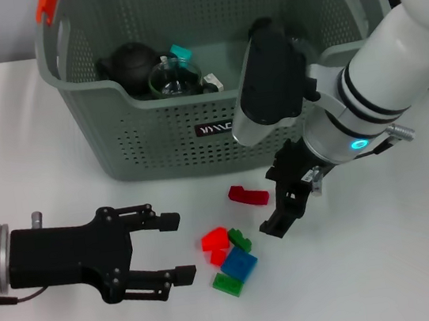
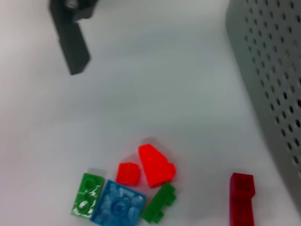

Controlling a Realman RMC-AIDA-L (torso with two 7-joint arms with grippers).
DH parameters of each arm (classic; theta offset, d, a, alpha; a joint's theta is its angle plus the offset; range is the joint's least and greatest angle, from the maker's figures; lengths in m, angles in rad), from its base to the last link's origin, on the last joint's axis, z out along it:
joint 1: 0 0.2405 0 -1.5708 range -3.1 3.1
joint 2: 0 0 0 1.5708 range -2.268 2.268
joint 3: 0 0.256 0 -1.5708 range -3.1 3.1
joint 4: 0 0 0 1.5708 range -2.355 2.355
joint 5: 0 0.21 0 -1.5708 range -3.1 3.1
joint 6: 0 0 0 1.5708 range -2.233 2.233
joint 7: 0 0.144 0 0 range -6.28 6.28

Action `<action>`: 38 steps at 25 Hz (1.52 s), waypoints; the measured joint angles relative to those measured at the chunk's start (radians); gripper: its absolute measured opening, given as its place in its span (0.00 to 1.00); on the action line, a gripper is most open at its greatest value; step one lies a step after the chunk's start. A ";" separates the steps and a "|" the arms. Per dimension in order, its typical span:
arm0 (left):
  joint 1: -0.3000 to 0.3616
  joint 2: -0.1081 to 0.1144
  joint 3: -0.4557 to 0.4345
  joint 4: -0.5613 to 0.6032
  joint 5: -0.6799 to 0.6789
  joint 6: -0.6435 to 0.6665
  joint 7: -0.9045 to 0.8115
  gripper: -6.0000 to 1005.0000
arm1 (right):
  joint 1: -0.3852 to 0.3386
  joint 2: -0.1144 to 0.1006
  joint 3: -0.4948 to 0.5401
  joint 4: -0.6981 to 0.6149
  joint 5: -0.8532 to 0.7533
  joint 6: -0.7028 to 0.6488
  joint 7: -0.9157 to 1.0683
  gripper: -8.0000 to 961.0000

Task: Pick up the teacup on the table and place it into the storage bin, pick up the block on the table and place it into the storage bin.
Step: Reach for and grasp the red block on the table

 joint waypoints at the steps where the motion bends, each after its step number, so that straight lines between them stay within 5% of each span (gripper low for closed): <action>1: 0.000 0.000 0.000 0.000 0.000 0.000 0.000 0.81 | 0.000 0.000 -0.008 0.003 0.000 0.010 0.006 0.98; 13: 0.001 -0.001 0.002 -0.001 0.000 0.000 0.000 0.81 | 0.004 0.004 -0.057 0.064 0.006 0.115 0.048 0.94; 18: 0.001 -0.002 0.002 -0.002 0.000 0.000 0.000 0.81 | 0.003 0.004 -0.062 0.070 0.009 0.154 0.062 0.75; 23: 0.006 -0.002 0.002 -0.002 0.000 0.000 0.000 0.81 | 0.000 0.005 -0.067 0.083 0.019 0.178 0.062 0.67; 38: 0.008 -0.002 0.002 -0.002 0.000 0.000 0.000 0.81 | -0.005 0.005 -0.103 0.119 0.066 0.237 0.062 0.55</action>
